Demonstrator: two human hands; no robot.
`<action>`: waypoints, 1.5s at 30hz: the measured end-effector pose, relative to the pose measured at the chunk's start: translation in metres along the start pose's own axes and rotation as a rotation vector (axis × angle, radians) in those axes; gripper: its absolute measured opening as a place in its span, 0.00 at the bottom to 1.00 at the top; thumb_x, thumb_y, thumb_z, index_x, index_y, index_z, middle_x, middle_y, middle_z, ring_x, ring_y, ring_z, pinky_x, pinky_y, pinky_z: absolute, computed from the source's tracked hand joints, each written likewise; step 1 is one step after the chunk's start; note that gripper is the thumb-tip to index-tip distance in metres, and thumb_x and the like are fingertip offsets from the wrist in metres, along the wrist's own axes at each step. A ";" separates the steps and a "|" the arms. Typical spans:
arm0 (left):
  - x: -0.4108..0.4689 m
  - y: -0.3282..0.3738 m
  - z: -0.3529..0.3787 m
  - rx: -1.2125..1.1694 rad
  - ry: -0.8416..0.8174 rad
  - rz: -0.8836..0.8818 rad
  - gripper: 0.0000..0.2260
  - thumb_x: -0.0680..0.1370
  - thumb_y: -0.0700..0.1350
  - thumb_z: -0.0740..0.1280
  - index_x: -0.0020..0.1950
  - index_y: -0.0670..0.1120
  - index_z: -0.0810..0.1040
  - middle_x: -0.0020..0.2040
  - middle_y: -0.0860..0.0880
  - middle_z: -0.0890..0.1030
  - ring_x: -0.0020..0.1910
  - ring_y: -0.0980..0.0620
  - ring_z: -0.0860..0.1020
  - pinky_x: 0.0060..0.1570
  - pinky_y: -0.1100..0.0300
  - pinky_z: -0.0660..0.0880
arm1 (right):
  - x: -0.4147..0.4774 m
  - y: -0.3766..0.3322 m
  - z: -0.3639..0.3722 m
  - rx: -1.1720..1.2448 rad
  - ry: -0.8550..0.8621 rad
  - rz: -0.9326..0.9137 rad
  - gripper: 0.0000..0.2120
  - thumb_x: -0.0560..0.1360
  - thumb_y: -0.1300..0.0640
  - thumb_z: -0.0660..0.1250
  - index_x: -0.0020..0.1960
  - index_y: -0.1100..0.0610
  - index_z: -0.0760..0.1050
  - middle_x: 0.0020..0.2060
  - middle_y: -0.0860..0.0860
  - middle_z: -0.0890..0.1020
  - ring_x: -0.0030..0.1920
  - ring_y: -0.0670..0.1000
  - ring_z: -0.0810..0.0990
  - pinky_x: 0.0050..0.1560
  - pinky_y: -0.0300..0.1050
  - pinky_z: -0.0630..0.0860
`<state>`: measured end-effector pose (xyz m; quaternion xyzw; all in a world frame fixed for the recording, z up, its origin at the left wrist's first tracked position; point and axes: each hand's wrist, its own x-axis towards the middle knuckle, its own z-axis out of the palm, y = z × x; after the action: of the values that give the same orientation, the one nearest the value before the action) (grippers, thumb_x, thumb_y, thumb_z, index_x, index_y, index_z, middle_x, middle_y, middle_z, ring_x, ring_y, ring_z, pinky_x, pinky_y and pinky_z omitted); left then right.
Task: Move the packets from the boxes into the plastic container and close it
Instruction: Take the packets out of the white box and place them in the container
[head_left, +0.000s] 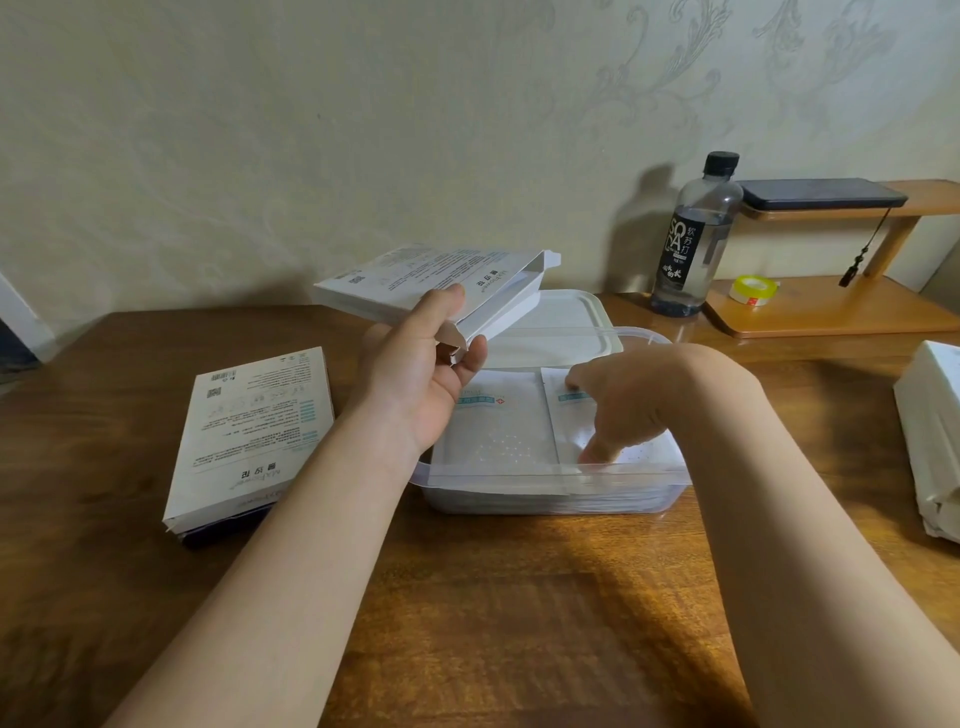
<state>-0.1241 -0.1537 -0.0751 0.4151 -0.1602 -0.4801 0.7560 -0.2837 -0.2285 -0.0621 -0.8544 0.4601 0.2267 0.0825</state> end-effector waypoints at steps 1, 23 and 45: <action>0.000 0.000 0.000 0.002 0.001 0.000 0.09 0.78 0.39 0.72 0.56 0.47 0.77 0.56 0.43 0.82 0.54 0.45 0.80 0.33 0.62 0.78 | 0.000 0.000 0.000 0.000 0.001 0.001 0.37 0.71 0.42 0.76 0.75 0.50 0.65 0.64 0.52 0.77 0.61 0.55 0.76 0.63 0.52 0.75; 0.000 -0.001 -0.002 0.005 -0.022 -0.006 0.10 0.78 0.39 0.72 0.58 0.47 0.77 0.64 0.39 0.80 0.60 0.42 0.79 0.33 0.63 0.78 | 0.001 -0.009 0.003 -0.051 -0.013 -0.016 0.39 0.72 0.37 0.72 0.76 0.50 0.63 0.64 0.51 0.77 0.61 0.54 0.75 0.61 0.47 0.73; 0.004 0.002 -0.002 -0.049 -0.021 -0.047 0.18 0.76 0.52 0.75 0.61 0.43 0.81 0.68 0.37 0.79 0.48 0.46 0.83 0.28 0.64 0.77 | -0.002 -0.011 -0.013 0.631 0.830 -0.170 0.20 0.77 0.51 0.67 0.69 0.45 0.74 0.38 0.46 0.82 0.43 0.50 0.81 0.51 0.52 0.81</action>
<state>-0.1195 -0.1557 -0.0758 0.3953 -0.1464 -0.5059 0.7526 -0.2716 -0.2257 -0.0503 -0.8403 0.4289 -0.2878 0.1648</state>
